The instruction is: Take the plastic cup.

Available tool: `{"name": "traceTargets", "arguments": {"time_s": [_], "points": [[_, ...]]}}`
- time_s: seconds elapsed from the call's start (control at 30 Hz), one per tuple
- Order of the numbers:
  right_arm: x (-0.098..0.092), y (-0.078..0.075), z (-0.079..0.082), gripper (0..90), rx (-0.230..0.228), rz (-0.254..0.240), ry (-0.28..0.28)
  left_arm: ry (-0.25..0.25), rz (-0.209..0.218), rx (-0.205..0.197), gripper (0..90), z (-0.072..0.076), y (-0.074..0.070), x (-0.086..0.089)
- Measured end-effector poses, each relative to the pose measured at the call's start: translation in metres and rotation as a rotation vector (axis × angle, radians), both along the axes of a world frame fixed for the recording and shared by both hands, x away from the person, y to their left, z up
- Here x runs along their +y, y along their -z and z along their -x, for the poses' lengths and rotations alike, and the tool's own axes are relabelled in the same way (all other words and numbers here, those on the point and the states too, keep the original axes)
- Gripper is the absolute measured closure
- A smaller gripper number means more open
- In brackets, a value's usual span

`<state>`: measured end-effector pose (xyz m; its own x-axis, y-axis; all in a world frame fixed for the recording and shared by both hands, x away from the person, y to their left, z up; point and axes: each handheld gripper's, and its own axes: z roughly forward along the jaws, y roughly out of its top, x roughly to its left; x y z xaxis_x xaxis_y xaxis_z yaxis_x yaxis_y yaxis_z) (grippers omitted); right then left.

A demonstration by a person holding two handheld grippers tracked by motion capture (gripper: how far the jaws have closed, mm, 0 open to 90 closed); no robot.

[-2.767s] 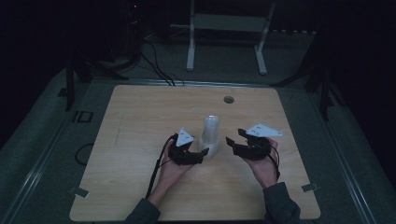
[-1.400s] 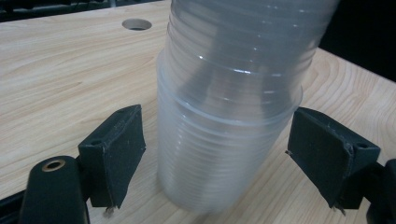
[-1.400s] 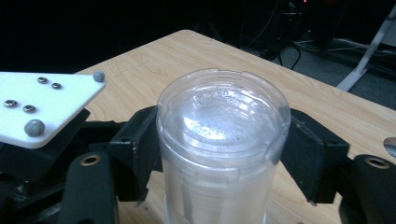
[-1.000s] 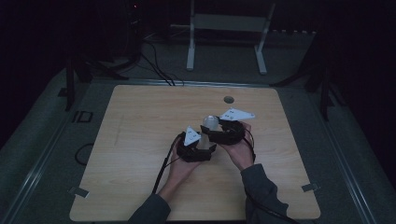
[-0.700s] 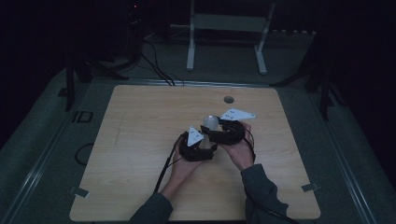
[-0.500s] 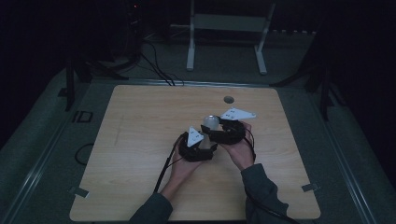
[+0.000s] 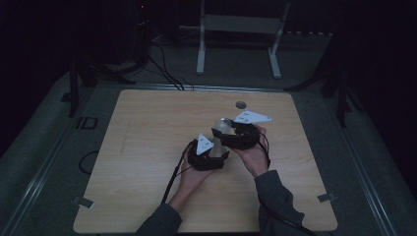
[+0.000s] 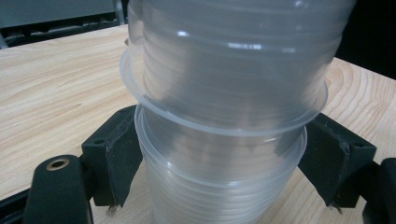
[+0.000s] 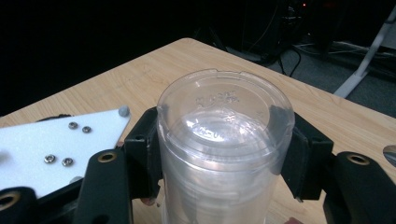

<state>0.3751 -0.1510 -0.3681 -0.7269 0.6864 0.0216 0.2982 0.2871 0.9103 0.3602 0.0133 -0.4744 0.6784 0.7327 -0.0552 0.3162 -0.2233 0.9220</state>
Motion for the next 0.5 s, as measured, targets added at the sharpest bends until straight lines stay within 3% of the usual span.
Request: {"name": "traceTargets", "arguments": {"time_s": [0.5], "points": [[0.001,-0.017,0.003,41.0,-0.021,-0.028,0.003,-0.004,0.004,0.01,19.9,0.0,0.0,0.001]]}}
